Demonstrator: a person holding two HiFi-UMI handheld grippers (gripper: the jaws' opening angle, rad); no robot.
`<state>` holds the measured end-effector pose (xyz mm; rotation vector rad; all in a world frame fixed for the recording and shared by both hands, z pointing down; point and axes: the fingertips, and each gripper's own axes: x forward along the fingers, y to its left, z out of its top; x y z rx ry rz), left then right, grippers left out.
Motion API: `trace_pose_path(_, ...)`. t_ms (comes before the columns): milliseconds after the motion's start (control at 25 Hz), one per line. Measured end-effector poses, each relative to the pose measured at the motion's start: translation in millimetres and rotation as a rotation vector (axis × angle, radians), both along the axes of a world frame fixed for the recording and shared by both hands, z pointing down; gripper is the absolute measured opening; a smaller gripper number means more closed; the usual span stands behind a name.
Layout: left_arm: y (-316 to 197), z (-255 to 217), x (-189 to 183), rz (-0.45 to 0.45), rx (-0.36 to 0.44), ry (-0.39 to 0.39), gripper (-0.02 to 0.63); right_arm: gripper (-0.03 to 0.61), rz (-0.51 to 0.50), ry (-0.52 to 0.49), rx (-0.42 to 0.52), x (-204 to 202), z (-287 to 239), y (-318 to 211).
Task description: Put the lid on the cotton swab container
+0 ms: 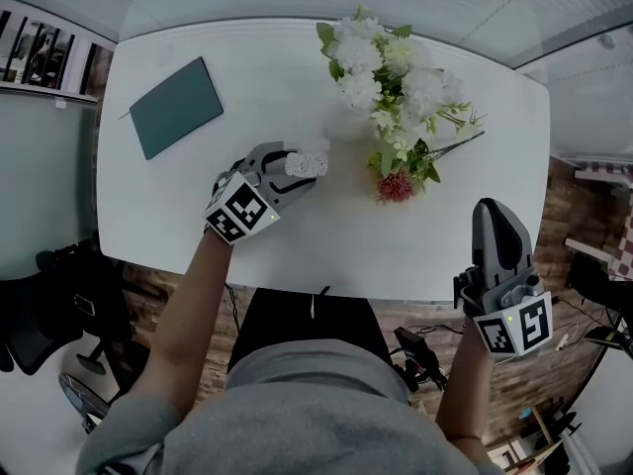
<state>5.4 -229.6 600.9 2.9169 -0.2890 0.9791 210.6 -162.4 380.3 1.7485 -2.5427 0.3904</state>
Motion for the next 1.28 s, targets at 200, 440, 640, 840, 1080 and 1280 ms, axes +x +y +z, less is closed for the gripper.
trace_pose_path(200, 7.7, -13.9, 1.2, -0.011, 0.007, -0.008, 0.249, 0.026, -0.012, 0.002, 0.016, -1.2, -6.4, 0.0)
trace_pose_path(440, 11.4, -37.1, 3.4, -0.055, 0.027, -0.020, 0.249, 0.026, -0.026, 0.007, 0.035, -1.0, -16.2, 3.9)
trace_pose_path(640, 13.6, -57.9, 3.8, -0.086, 0.075, -0.061, 0.249, 0.026, -0.048, 0.009, 0.058, -3.6, -27.7, 5.9)
trace_pose_path(840, 18.8, -76.6, 4.7, -0.120, 0.091, -0.059, 0.249, 0.026, -0.066, -0.012, 0.080, -5.4, -39.7, 8.3)
trace_pose_path(1080, 30.1, -96.0, 6.1, -0.124, 0.093, -0.053, 0.249, 0.026, -0.077, -0.053, 0.095, -4.1, -50.6, 13.5)
trace_pose_path(1280, 35.7, -110.2, 5.8, -0.128, 0.136, -0.088, 0.249, 0.026, -0.087, -0.047, 0.124, -4.6, -63.9, 17.2)
